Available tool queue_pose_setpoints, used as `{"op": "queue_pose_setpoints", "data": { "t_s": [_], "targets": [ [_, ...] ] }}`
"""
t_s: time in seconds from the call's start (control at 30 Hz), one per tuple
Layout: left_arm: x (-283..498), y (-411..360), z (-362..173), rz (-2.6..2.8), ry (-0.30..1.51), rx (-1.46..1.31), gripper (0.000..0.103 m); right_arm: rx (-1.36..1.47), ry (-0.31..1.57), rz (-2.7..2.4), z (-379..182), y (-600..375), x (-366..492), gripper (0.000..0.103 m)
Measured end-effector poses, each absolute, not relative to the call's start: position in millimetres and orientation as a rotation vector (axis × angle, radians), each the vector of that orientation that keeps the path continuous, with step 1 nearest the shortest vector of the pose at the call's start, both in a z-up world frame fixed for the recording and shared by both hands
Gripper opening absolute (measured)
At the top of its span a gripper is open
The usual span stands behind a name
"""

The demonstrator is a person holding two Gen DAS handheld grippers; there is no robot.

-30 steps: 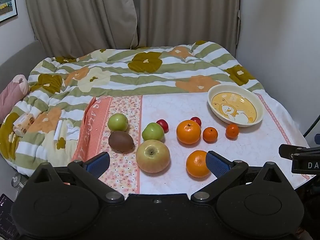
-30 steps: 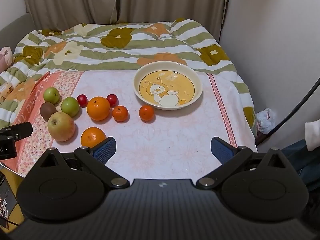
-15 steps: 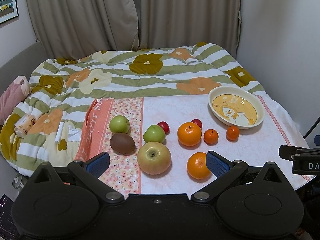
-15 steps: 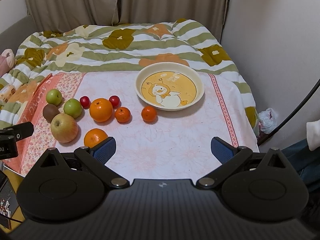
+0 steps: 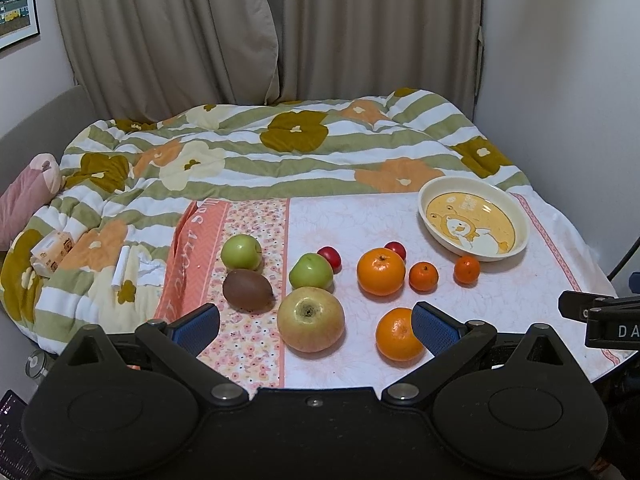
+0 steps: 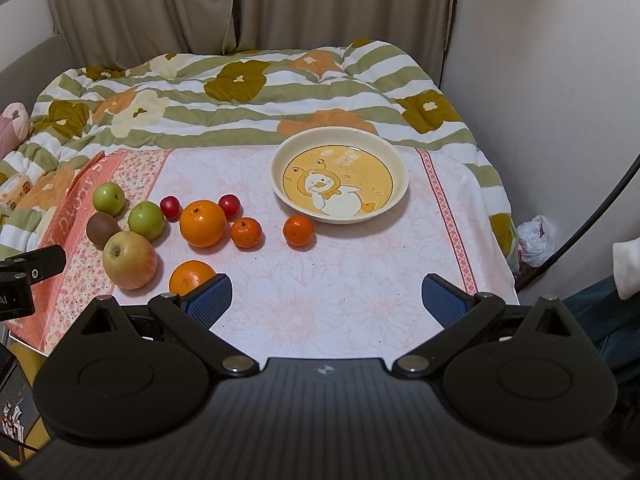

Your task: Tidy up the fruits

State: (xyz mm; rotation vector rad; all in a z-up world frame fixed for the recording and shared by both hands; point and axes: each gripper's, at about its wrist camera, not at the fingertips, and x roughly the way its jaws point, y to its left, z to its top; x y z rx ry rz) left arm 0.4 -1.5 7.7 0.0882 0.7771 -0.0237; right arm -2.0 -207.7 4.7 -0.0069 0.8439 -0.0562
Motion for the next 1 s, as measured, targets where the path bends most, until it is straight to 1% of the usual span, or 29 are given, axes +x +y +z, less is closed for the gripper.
{"op": "queue_pose_setpoints", "data": {
  "t_s": [1.0],
  "targets": [
    [-0.8,3.2,8.8,-0.014,0.767,0.079,0.103,-0.002,0.833,-0.055,9.5,-208.2,-3.0,0.103]
  ]
}}
